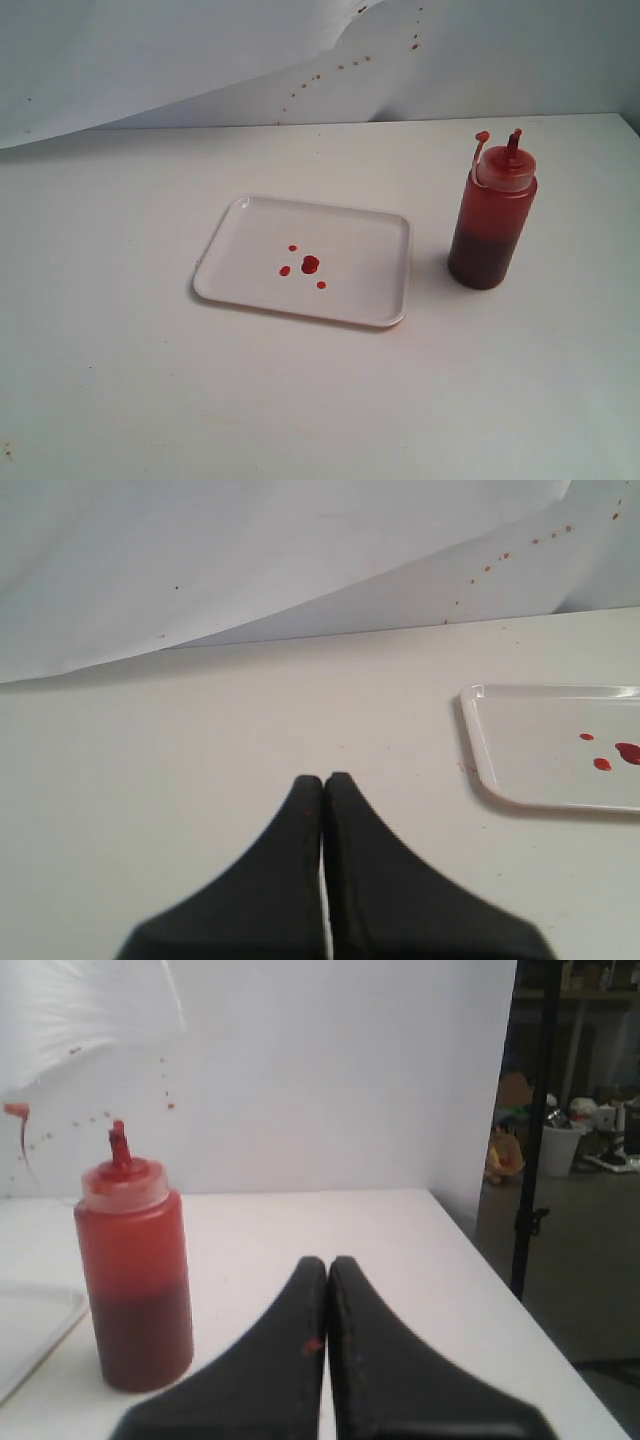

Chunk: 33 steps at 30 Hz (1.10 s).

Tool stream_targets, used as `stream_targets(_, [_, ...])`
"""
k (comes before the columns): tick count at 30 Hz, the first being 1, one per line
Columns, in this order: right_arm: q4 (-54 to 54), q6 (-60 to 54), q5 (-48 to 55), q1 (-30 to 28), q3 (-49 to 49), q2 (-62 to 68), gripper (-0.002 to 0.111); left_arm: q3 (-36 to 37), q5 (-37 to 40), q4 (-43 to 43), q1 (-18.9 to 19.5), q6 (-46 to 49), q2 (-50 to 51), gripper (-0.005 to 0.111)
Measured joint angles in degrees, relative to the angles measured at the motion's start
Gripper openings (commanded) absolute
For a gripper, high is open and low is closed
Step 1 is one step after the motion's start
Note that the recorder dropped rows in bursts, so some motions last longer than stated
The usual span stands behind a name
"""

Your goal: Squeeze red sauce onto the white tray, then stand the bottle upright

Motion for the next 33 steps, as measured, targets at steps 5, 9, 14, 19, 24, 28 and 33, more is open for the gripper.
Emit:
stream_targets(5, [0.2, -0.1, 4.9, 0.9, 0.0, -0.1, 0.000, 0.0, 0.0, 0.0, 0.0, 0.0, 0.0, 0.000])
stream_targets(9, [0.5, -0.2, 8.8, 0.9, 0.0, -1.9, 0.000, 0.0, 0.0, 0.0, 0.0, 0.0, 0.0, 0.000])
stream_targets(14, [1.3, -0.2, 13.8, 0.9, 0.0, -2.2, 0.000, 0.0, 0.0, 0.0, 0.0, 0.0, 0.0, 0.000])
stream_targets(19, [1.5, -0.2, 14.3, 0.9, 0.0, -2.2, 0.000, 0.0, 0.0, 0.0, 0.0, 0.0, 0.0, 0.000])
stream_targets(24, [1.6, -0.2, 14.3, 2.9, 0.0, -2.2, 0.000, 0.0, 0.0, 0.0, 0.0, 0.0, 0.0, 0.000])
stream_targets(28, [1.7, -0.2, 14.3, 2.9, 0.0, -2.2, 0.000, 0.0, 0.0, 0.0, 0.0, 0.0, 0.0, 0.000])
stream_targets(33, [1.7, -0.2, 14.3, 2.9, 0.0, -2.2, 0.000, 0.0, 0.0, 0.0, 0.0, 0.0, 0.0, 0.000])
